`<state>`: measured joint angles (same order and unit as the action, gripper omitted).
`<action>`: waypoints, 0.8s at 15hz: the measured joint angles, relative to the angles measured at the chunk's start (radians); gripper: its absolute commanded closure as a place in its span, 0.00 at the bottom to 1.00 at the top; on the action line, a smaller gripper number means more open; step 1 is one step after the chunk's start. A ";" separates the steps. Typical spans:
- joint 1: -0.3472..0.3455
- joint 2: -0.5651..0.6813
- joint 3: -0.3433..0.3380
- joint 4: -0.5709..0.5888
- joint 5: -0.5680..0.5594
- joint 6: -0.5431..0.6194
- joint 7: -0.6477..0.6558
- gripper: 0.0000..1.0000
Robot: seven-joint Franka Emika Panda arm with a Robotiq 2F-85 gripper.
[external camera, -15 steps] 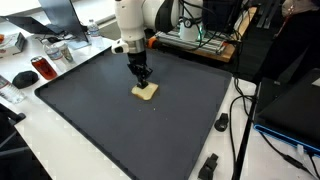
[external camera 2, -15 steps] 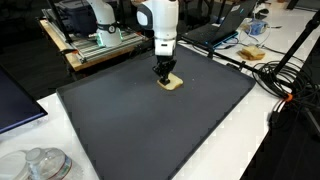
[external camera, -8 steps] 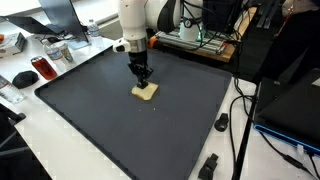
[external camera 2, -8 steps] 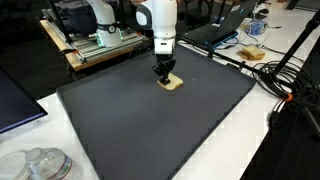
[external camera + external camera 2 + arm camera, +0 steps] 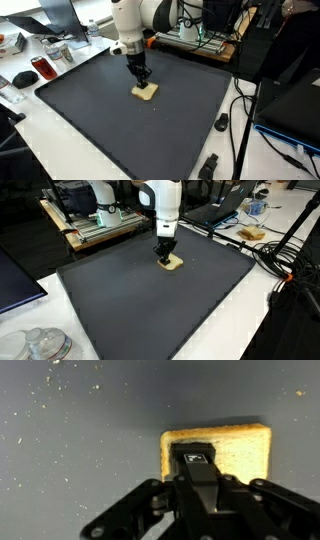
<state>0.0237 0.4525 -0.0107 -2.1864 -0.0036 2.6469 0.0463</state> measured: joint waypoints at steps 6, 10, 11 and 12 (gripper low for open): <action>-0.036 -0.004 0.029 -0.017 0.012 0.031 -0.041 0.94; -0.042 -0.010 0.034 -0.035 0.014 0.062 -0.043 0.94; -0.041 -0.010 0.034 -0.035 0.014 0.062 -0.043 0.94; -0.041 -0.010 0.034 -0.035 0.014 0.062 -0.041 0.94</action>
<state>-0.0176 0.4423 0.0233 -2.2212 0.0106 2.7087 0.0051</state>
